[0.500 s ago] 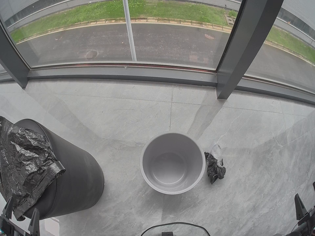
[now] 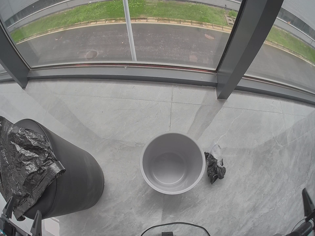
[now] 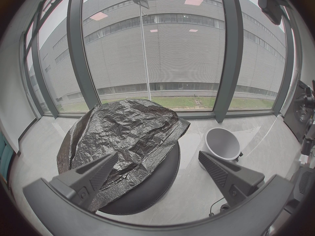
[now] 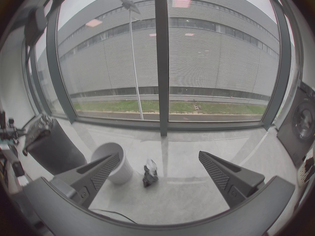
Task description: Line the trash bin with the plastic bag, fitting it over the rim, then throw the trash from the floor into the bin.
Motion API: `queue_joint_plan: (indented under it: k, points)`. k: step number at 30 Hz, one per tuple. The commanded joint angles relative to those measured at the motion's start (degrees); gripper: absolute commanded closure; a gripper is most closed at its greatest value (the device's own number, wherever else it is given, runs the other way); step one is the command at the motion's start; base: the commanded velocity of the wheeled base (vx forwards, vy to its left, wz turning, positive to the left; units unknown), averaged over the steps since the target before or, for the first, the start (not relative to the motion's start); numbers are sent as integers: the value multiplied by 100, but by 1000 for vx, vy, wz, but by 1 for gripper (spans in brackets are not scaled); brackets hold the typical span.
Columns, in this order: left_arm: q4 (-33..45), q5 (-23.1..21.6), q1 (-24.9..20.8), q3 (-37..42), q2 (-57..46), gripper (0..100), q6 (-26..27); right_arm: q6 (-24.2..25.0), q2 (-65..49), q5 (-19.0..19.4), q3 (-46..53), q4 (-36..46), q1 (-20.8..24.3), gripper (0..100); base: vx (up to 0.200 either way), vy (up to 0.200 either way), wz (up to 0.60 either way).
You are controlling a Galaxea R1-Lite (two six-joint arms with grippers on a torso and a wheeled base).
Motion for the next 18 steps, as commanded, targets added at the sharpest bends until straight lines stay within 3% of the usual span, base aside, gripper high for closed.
queue_joint_plan:
  k: [1, 3, 7, 9, 10, 11, 12, 13, 18]
  points:
    - [5, -83, -2, 101, -88, 0, -19, 778, 1453, 353, -1505, 122, 94, 0, 0, 0, 0]
    - [-30, -118, -2, -4, -61, 0, -89, 742, 1550, 485, -1435, 60, 103, 0, 0, 0, 0]
    - [32, -215, -240, -1657, 1143, 0, -1469, 769, 1523, 1056, -1127, -10, 112, 0, 0, 0, 0]
    - [181, -312, -416, -2035, 1618, 0, -1073, 742, 1427, 1302, -943, -10, 94, 0, 0, 0, 0]
    - [181, -303, -442, -2035, 1855, 0, -344, 734, 1295, 1372, -864, -10, 85, 0, 0, 0, 0]
    - [172, -329, -433, -1991, 1916, 0, 34, 734, 1242, 1390, -846, 16, 85, 0, 0, 0, 0]
    - [172, -373, -468, -1903, 2066, 0, 834, 734, 1137, 1425, -811, 52, 85, 0, 0, 0, 0]
    - [181, -373, -495, -1859, 2136, 0, 1159, 734, 1084, 1434, -784, 52, 85, 0, 0, 0, 0]
    - [225, -689, -802, -1859, 2602, 0, 1976, 725, 1058, 1434, -688, 52, 85, 0, 0, 0, 0]
